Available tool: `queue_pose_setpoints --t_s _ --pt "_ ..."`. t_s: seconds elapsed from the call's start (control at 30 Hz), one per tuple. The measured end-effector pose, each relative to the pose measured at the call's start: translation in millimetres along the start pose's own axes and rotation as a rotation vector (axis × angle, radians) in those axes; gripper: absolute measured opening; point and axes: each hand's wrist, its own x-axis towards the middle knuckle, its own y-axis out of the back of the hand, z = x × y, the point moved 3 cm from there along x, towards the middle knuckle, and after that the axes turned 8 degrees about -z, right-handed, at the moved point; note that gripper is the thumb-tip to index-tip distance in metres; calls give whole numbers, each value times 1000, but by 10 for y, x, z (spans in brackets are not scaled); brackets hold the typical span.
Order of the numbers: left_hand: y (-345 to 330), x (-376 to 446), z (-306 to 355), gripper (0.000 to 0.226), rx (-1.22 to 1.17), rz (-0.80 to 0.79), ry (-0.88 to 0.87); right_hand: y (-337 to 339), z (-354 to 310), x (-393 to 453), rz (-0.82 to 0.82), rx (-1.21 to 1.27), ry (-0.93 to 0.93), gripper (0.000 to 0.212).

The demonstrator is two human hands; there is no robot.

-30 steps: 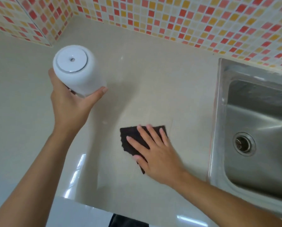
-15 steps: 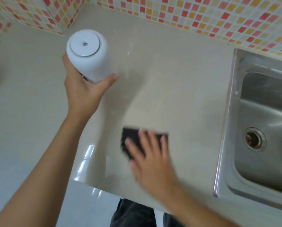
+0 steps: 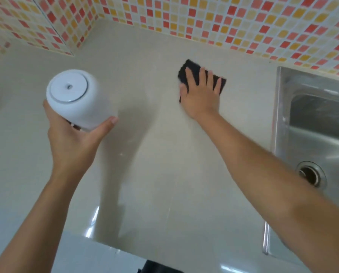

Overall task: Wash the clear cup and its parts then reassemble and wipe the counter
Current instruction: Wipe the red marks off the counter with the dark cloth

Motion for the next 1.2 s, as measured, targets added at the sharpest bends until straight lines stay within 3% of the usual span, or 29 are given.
queue_pose_setpoints --t_s 0.1,0.2,0.27,0.33,0.43,0.57,0.7,0.83,0.9,1.03,1.2 --pt "37 85 81 96 -10 31 -5 -274 -497 -1223 69 9 192 56" --pt "-35 121 180 95 -7 49 -28 -492 -1022 -2517 -88 20 452 59" --pt "-142 116 250 91 8 13 -36 -534 -1101 -2730 -158 29 557 56" --pt "-221 100 309 90 25 -7 -49 -497 -929 -2333 -95 43 537 52" --pt "-282 65 320 92 41 -25 -55 -325 -422 -1267 42 -5 246 51" --pt "-311 -11 289 95 23 -47 -50 -34 421 -388 -11 -18 19 54" --pt "-351 -58 299 89 13 -35 -41 -77 559 -1145 64 -59 3 53" --pt "-505 -10 304 89 -47 -52 -21 -268 324 -2769 -93 -98 306 59" --pt "-582 21 309 91 -56 -69 -20 -261 392 -2983 -164 -84 389 60" --pt "-703 39 312 93 -40 -106 -37 -51 794 -1578 -22 -83 122 58" --pt "-674 44 256 96 -34 -118 -46 312 1246 229 -43 43 -205 59"
